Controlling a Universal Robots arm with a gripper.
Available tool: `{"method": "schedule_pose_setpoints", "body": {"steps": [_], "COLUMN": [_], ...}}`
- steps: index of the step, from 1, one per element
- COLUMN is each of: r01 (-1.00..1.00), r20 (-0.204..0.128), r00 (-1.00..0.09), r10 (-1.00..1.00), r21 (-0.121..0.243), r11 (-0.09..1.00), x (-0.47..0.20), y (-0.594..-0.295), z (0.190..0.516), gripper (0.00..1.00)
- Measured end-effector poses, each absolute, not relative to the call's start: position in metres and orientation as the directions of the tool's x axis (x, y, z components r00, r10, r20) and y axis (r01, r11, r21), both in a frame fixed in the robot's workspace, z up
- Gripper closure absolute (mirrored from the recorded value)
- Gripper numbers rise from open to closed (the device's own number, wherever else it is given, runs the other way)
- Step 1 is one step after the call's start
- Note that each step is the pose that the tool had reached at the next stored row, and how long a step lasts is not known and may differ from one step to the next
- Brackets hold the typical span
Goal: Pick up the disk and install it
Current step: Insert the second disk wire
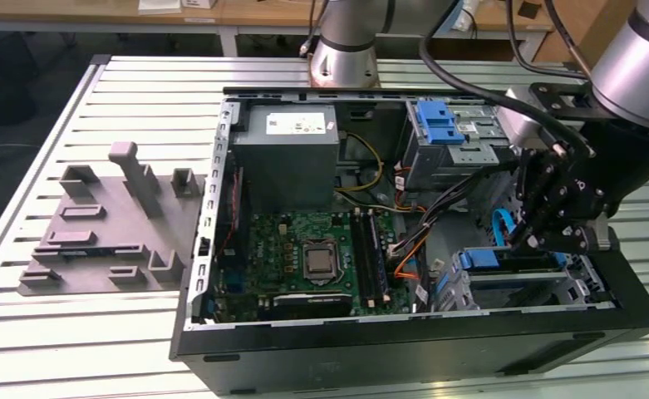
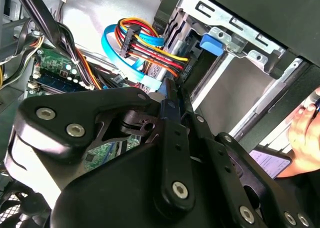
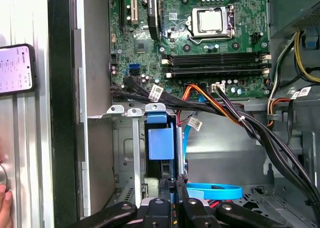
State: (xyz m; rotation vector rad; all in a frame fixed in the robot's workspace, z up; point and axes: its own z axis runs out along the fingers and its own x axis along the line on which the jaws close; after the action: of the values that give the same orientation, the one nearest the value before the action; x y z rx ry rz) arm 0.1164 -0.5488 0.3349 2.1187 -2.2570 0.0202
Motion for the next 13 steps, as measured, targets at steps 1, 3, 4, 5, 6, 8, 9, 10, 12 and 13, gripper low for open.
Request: {"method": "schedule_pose_setpoints", "body": {"steps": [1, 3, 4, 5, 6, 8, 9, 10, 12, 13], "r01": [-0.998, -0.998, -0.998, -0.998, -0.998, -0.998, -0.998, -0.998, -0.998, -0.998], "r20": [0.041, 0.041, 0.04, 0.04, 0.04, 0.04, 0.04, 0.04, 0.04, 0.04], "r00": [-0.063, -0.063, -0.063, -0.063, -0.063, -0.063, -0.063, -0.063, -0.063, -0.063], "r10": [-0.997, -0.997, -0.997, -0.997, -0.997, -0.997, -0.997, -0.997, -0.997, -0.997], "r21": [0.022, 0.022, 0.022, 0.022, 0.022, 0.022, 0.022, 0.022, 0.022, 0.022], "r11": [0.064, 0.064, 0.064, 0.064, 0.064, 0.063, 0.063, 0.064, 0.063, 0.064], "x": [0.1164, 0.1164, 0.1164, 0.1164, 0.1164, 0.1164, 0.1164, 0.1164, 0.1164, 0.1164], "y": [-0.5488, -0.5489, -0.5488, -0.5489, -0.5489, -0.549, -0.549, -0.5491, -0.5493, -0.5495], "z": [0.3347, 0.3344, 0.3342, 0.334, 0.3337, 0.3331, 0.3327, 0.3324, 0.3317, 0.3313], "gripper": [0.84, 0.84, 0.84, 0.84, 0.84, 0.84, 0.84, 0.84, 0.84, 0.84]}}
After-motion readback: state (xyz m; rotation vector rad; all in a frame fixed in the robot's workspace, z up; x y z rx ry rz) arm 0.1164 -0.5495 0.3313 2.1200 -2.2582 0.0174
